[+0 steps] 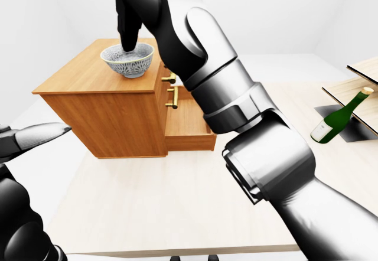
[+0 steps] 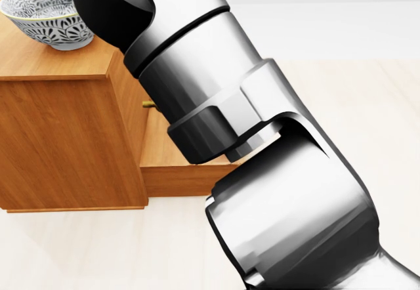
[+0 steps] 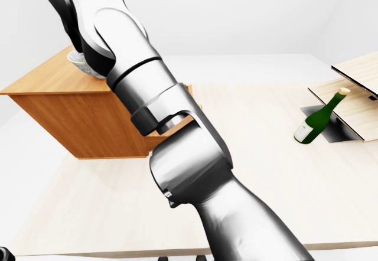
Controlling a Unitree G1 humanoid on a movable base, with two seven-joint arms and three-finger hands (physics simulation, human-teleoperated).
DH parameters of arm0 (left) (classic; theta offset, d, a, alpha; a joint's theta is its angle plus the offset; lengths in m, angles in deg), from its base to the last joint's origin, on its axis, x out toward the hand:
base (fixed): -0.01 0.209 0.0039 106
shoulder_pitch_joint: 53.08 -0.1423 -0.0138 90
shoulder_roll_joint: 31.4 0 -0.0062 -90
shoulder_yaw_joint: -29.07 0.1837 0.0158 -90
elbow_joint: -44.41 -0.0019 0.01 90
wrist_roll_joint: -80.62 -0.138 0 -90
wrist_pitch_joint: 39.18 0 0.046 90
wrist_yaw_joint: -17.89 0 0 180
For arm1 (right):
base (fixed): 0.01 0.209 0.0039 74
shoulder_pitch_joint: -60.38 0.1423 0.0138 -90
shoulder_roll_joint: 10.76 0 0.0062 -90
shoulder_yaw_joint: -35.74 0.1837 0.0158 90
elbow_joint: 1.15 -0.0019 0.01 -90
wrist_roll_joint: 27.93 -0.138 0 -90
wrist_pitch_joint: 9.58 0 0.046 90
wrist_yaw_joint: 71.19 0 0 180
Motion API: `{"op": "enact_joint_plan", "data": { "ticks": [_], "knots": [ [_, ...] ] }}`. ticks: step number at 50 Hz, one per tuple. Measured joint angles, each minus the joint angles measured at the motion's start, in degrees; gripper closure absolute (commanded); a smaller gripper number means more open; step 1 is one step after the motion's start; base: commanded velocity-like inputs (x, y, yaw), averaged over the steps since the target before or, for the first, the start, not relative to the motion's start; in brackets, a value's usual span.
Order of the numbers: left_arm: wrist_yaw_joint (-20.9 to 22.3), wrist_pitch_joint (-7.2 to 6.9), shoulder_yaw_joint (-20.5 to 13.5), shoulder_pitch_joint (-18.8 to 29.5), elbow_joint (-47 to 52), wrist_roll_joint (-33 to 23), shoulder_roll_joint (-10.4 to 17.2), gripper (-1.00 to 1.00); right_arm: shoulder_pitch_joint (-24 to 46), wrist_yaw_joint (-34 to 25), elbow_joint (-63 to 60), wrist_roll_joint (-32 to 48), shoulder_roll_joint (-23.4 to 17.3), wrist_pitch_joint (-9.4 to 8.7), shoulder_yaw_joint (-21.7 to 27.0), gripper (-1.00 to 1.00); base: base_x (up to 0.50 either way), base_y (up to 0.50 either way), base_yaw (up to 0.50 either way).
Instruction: Put the bowl on top of the cabinet.
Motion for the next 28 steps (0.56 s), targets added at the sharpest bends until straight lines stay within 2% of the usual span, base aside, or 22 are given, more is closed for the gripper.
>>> {"op": "enact_joint_plan", "data": {
  "ticks": [12,28],
  "knots": [
    [0.4,0.0,0.48,-0.25,0.02,-0.9,-0.42,-0.89,3.35,-3.51,-4.93,-1.37,-3.33,0.0,0.74,-1.0,0.0,0.0,0.0],
    [0.89,0.0,0.53,-0.26,0.1,-1.63,-0.77,-0.89,3.55,-7.51,-13.78,-1.96,-7.25,0.0,1.8,-1.0,0.0,0.0,0.0]
  ]
}}
